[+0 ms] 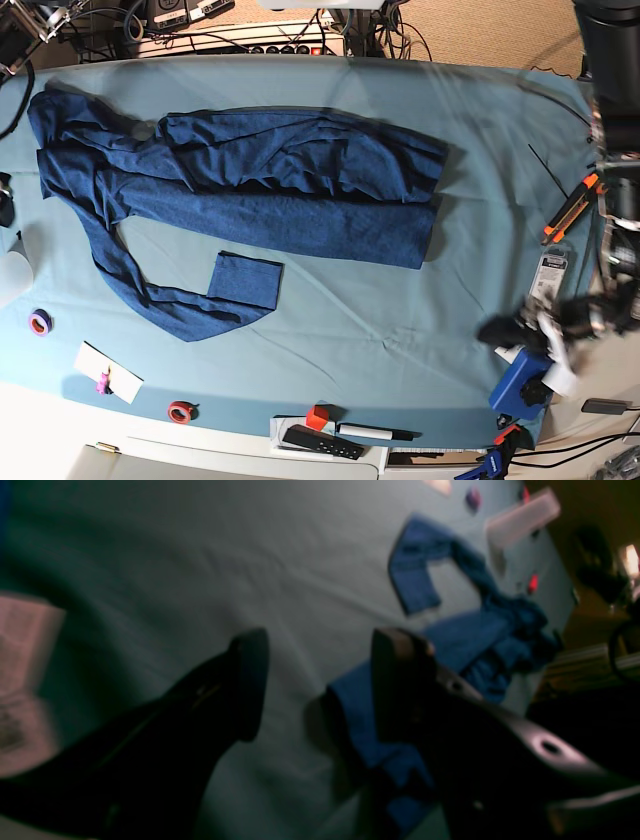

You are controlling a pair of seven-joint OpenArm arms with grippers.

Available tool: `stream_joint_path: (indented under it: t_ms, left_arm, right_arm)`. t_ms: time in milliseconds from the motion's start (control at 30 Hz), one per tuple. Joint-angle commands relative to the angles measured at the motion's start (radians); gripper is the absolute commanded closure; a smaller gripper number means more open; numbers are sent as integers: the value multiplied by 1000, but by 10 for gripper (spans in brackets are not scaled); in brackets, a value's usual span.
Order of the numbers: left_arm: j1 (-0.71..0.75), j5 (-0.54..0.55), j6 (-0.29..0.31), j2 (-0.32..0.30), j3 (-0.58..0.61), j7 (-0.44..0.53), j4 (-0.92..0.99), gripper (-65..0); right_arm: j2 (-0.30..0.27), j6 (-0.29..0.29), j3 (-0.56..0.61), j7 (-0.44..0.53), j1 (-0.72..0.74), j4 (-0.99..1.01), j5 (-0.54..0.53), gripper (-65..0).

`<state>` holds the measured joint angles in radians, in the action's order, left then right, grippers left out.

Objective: Layout the t-shirt on the table in an organized manner, then fold the t-shirt properly
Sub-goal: 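Grasp the hanging blue sleeve with the right gripper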

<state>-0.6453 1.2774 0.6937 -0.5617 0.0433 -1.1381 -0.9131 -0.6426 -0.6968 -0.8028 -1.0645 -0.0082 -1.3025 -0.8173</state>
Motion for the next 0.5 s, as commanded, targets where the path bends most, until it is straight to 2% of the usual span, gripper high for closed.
stream_joint_path:
  t_ms: [0, 100, 167, 300, 467]
  left_arm:
    - [-48, -18, 4, -25, -9, 52, -17, -335]
    - [-85, -141, 4, -47, -9, 160, -17, -335]
    - [-116, -168, 4, -75, -9, 214, -17, -335]
    - [-162, -178, 4, -121, -9, 220, -17, -335]
    - [-158, -193, 4, -150, -9, 219, -16, -335]
  right_arm:
    - [-31, -1, 26, 20, 11, -16, -21, -277]
    - [-31, -1, 147, 22, 11, -16, -21, -277]
    - [-30, -1, 240, 27, 18, -16, -19, -277]
    - [-9, -1, 380, 28, 77, -16, 35, -277]
    - [80, -1, 404, 129, 185, -16, 104, -276]
